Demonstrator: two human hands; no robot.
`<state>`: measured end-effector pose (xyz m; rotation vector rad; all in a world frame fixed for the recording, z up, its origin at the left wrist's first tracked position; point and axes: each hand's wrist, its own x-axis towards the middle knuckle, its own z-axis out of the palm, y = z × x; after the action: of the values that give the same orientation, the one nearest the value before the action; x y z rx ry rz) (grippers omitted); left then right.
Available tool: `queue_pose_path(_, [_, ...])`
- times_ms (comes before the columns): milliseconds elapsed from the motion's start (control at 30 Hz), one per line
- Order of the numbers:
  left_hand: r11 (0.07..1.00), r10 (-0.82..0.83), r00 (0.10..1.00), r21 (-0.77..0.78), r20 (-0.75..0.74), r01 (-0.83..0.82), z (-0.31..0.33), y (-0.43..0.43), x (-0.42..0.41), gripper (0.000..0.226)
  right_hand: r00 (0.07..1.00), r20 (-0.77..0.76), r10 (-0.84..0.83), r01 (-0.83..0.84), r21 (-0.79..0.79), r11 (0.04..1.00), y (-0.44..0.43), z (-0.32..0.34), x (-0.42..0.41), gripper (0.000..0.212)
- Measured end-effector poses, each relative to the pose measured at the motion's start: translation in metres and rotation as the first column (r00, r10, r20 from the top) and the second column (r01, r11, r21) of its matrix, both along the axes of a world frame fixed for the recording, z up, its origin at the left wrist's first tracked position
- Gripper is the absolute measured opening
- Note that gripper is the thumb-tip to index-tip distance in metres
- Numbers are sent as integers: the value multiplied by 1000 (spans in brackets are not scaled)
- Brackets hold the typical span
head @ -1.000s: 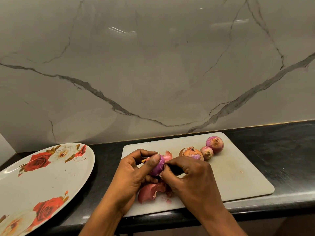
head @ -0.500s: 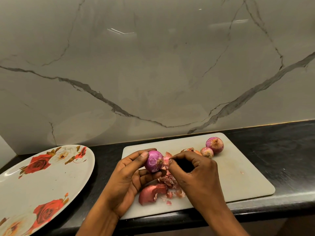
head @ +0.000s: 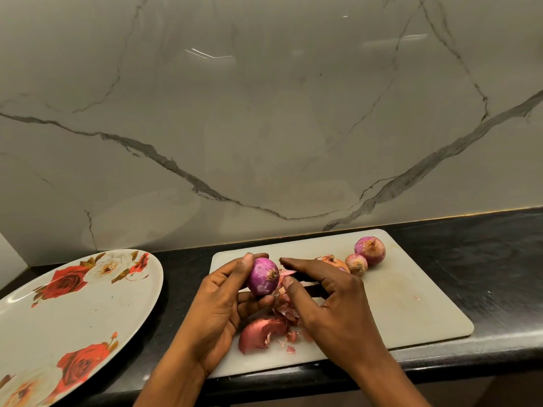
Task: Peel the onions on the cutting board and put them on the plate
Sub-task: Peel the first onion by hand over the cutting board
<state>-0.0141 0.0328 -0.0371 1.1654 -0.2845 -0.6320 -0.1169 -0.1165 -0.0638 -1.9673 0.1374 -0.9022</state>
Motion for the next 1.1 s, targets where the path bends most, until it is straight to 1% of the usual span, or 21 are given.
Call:
queue_pose_path(100, [1000, -6, 1000, 15, 12, 6, -1, 0, 1, 41, 1000, -8, 19, -20, -59, 998, 1, -1, 2, 33])
queue_pose_path(233, [1000, -9, 999, 12, 41, 8, -3, -2, 1, 44, 1000, 8, -4, 4, -51, 999, -2, -1, 2, 27])
queue_pose_path(367, [1000, -8, 998, 24, 55, 7, -6, -1, 2, 39, 1000, -1, -5, 5, -7, 1000, -4, -2, 1, 20])
queue_pose_path(467, [999, -9, 998, 36, 55, 7, -6, -1, 2, 38, 1000, 2, 0, 0, 33, 999, -6, -3, 0, 20])
queue_pose_path(600, [999, -39, 998, 38, 47, 37, -3, 0, 0, 34, 999, -34, -7, 6, -29, 1000, -4, -2, 2, 16])
queue_pose_path(767, [997, -72, 997, 43, 12, 72, 0, -2, 0, 35, 994, -110, 24, -30, -52, 998, -2, -1, 3, 12])
queue_pose_path(933, [996, -78, 996, 37, -34, 79, -3, -2, 3, 41, 993, -108, 51, -52, -7, 999, -1, 1, 3, 11])
queue_pose_path(1100, [999, 32, 986, -33, -164, -38, 1, 3, 5, 41, 998, -64, 3, -1, 43, 999, -6, 2, 1, 12])
